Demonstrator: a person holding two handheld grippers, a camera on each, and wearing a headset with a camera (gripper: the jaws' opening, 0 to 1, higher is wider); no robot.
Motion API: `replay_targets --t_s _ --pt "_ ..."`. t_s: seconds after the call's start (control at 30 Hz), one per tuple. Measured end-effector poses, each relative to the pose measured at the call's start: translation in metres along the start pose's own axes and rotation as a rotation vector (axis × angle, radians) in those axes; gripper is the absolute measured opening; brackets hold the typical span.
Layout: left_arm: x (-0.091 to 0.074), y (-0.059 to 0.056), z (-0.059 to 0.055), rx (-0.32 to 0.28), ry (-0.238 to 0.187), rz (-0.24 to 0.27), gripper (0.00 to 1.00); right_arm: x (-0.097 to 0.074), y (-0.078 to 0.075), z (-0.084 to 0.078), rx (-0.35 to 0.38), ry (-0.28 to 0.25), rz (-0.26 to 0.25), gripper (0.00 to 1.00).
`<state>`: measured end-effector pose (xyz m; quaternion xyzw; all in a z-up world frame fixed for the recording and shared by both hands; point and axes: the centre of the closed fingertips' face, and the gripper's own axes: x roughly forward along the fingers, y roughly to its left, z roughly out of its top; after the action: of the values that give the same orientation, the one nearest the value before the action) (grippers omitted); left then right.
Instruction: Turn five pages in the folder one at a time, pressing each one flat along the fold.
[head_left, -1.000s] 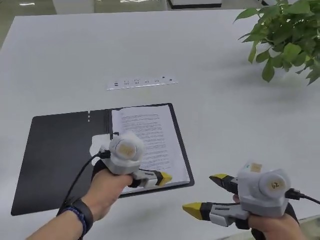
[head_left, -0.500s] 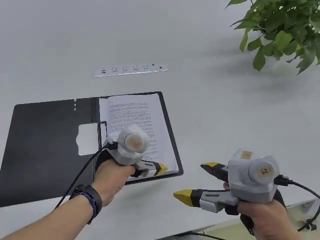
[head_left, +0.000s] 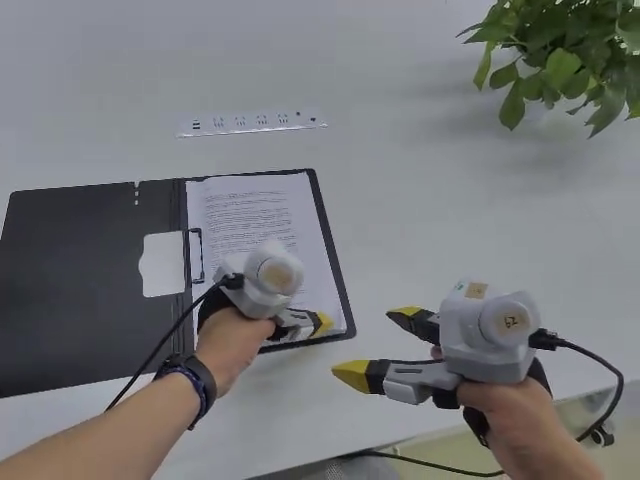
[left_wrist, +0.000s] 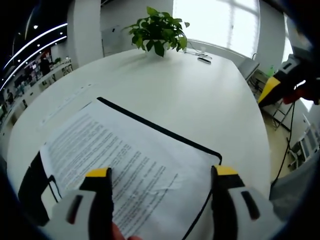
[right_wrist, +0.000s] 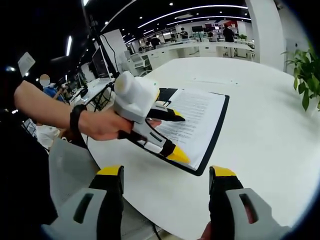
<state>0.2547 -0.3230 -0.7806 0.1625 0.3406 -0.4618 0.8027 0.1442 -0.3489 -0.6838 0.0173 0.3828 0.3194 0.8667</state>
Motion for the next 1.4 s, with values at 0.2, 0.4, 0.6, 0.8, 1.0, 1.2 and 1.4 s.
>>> replay_targets --t_s 0.2,0.4,0.6,0.8,1.0,1.2,1.4 --pt "0.003 -0.003 -0.006 0.067 0.017 0.013 0.85 0.004 0.0 -0.004 0.004 0.01 0.008 0.68" --pt "0.002 -0.002 -0.006 0.054 0.007 0.005 0.84 0.009 -0.002 -0.003 0.007 0.012 0.019 0.68" --pt "0.002 0.0 -0.005 0.047 -0.011 -0.001 0.83 0.018 -0.008 0.002 0.009 0.006 0.028 0.67" --pt "0.002 0.002 -0.005 0.045 -0.016 -0.008 0.8 0.03 -0.016 0.008 0.016 -0.002 0.036 0.65" --pt "0.0 0.004 -0.004 0.032 -0.038 -0.023 0.78 0.045 -0.028 0.016 0.015 -0.017 0.042 0.63" --pt "0.0 0.006 -0.003 0.021 -0.041 -0.034 0.75 0.059 -0.038 0.024 0.041 -0.029 0.047 0.62" --pt "-0.001 0.007 -0.002 -0.012 -0.056 -0.044 0.73 0.076 -0.043 0.026 0.084 -0.04 0.063 0.6"
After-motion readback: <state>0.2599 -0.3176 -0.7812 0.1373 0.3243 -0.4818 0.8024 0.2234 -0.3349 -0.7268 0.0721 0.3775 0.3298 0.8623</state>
